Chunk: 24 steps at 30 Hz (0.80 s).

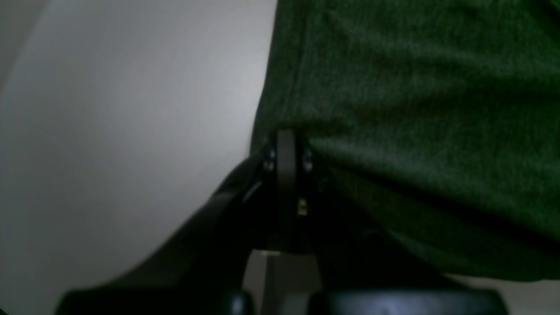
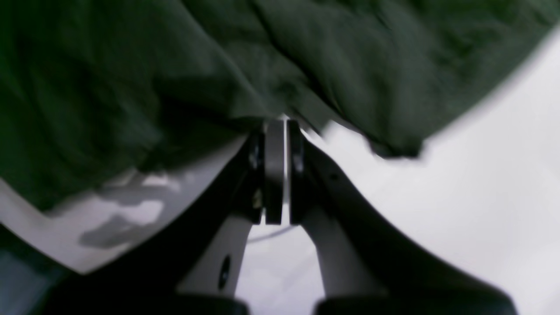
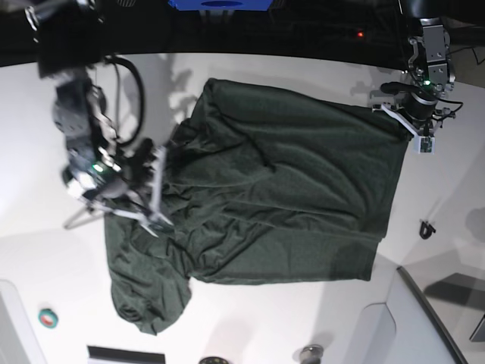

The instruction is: Layout the t-shirt on the table in an organized manner, then fold the t-shirt properly

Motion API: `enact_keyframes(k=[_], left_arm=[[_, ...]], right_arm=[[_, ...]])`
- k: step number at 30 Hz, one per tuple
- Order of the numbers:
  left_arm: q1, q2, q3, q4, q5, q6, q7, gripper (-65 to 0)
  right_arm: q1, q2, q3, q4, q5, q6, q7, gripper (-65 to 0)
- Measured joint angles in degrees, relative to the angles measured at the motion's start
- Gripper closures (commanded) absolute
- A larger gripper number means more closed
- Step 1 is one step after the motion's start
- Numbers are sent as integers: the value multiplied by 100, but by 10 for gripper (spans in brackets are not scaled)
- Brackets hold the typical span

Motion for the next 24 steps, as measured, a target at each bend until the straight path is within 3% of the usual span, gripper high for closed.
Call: enact_keyframes(k=[8,10,11,16,19,24], left_arm=[[0,-2,-4,2,11,2,24,0],[0,-4,-4,2,11,0,28,0],[0,-2,-4,2,11,0,26,0],[0,-2,-4,7,9,-2,17,0],[2,-2,-4,7,7,-2,9,0],[48,-7,-4,7,0,2,-28,0]], right_arm=[[-1016,426,1593,796,-85,17,-223,-9],[-962,374,1523,796,-81,17,-168,-32],[-883,267,1405,796,-59,17,-157,-72],[-350,-334,498,664,107,20,-2,-365],[17,-525,315,94,50,37,-33,-381],[369,-570,310,-549,-55,37,0,-381]])
